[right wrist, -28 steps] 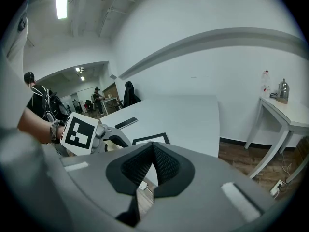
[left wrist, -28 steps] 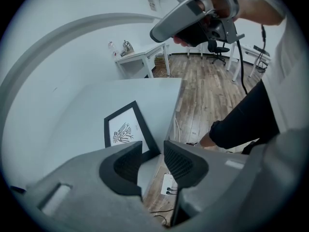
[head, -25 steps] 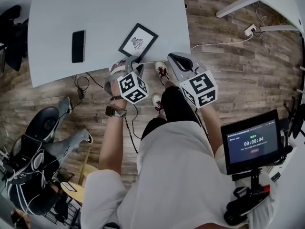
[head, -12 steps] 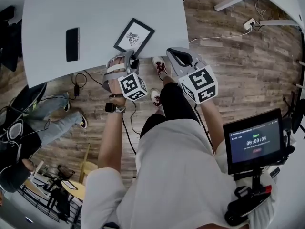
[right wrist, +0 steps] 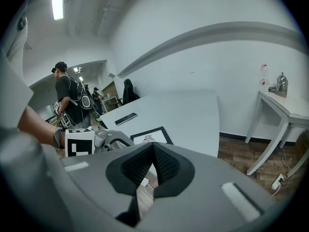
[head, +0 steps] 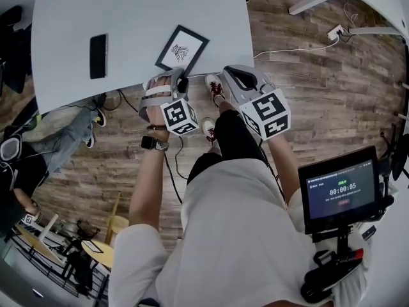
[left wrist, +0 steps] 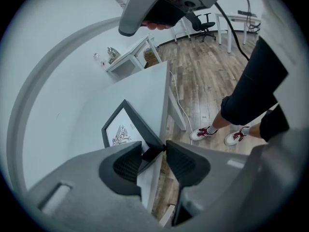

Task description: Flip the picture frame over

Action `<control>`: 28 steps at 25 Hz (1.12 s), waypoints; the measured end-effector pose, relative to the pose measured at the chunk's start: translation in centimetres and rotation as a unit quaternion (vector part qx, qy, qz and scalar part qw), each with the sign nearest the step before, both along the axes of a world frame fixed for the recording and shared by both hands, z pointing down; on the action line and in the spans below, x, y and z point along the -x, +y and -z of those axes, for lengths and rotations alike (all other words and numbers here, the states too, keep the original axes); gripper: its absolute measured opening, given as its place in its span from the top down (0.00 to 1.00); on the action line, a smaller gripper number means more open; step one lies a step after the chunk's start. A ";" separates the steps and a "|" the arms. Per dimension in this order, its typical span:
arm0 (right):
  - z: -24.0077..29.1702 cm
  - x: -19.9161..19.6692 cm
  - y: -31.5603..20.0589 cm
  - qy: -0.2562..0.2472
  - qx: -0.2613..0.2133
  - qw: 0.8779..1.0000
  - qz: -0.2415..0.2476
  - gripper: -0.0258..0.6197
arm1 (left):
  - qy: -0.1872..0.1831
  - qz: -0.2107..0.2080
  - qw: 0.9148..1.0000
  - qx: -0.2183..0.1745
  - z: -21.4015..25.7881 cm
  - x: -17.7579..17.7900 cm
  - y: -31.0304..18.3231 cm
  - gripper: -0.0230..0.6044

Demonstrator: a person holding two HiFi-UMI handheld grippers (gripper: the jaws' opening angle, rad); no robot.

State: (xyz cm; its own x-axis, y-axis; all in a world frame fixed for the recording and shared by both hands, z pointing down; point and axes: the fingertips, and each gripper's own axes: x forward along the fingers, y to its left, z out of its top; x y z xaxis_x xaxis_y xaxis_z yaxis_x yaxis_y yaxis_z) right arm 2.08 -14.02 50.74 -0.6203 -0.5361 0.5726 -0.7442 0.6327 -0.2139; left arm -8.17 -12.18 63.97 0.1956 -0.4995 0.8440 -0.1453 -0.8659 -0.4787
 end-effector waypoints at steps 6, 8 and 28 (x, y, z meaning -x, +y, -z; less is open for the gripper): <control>0.0 -0.4 -0.2 0.001 -0.003 1.000 -0.005 0.96 | 0.026 -0.002 1.000 0.015 0.1 -0.9 0.6 0.71; -0.1 -0.6 -0.3 0.001 -0.002 1.000 -0.008 0.96 | 0.046 0.003 0.999 0.018 0.3 -1.3 0.7 0.72; -0.5 -1.1 -0.2 0.000 0.003 1.000 -0.013 0.96 | 0.278 0.093 0.955 0.050 5.1 -4.7 -0.7 0.75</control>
